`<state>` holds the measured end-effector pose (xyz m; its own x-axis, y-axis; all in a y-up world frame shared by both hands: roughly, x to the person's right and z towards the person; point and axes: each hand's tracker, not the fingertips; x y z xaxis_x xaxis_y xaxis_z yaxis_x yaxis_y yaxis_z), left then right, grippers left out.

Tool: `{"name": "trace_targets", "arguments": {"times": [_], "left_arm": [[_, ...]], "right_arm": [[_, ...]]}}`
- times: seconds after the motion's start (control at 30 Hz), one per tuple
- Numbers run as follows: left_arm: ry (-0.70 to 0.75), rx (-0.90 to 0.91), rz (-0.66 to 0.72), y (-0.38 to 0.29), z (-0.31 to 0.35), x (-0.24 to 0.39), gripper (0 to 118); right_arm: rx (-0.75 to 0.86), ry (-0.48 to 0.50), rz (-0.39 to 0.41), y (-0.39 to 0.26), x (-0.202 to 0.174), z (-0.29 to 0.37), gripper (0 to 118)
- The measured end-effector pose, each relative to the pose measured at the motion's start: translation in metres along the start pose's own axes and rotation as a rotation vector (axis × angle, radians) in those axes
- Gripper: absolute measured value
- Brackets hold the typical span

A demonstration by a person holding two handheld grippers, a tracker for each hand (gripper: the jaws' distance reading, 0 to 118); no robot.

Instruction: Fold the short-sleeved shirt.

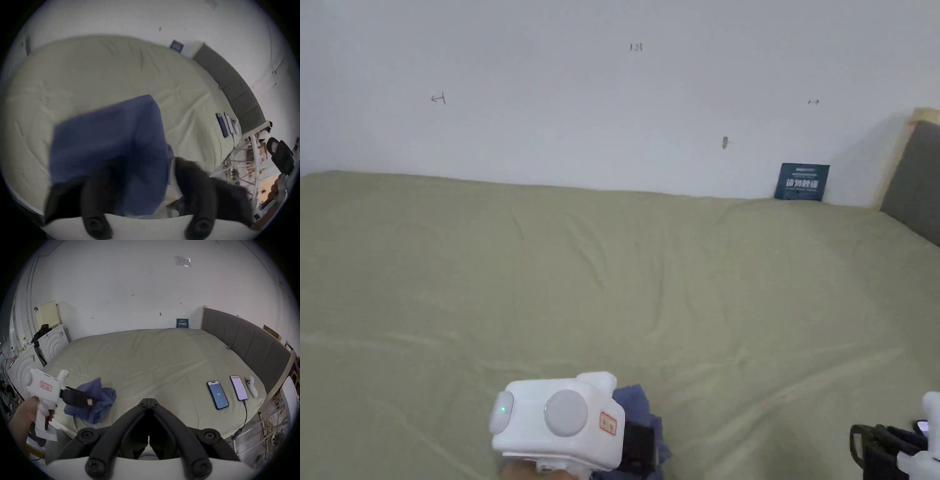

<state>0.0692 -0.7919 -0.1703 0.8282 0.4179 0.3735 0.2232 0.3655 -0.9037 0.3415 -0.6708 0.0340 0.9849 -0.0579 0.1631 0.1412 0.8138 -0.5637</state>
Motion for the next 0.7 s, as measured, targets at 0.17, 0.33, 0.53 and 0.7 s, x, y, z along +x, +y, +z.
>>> {"name": "trace_targets", "arguments": {"times": [0.17,0.33,0.53,0.7], "left_arm": [[-0.166,0.096,0.081,-0.017,0.012,-0.024,96],[-0.450,0.293,0.342,-0.031,0.051,-0.080,94],[-0.591,0.247,0.424,-0.055,0.005,-0.091,40],[-0.440,0.130,0.348,-0.082,-0.056,-0.060,2]], "right_arm": [[0.000,-0.012,-0.019,0.001,0.003,-0.005,0],[-0.013,0.012,0.004,0.003,-0.011,-0.014,0],[-0.038,0.060,0.039,0.001,-0.028,-0.019,0],[-0.036,0.059,0.053,0.004,-0.034,-0.015,0]]}}
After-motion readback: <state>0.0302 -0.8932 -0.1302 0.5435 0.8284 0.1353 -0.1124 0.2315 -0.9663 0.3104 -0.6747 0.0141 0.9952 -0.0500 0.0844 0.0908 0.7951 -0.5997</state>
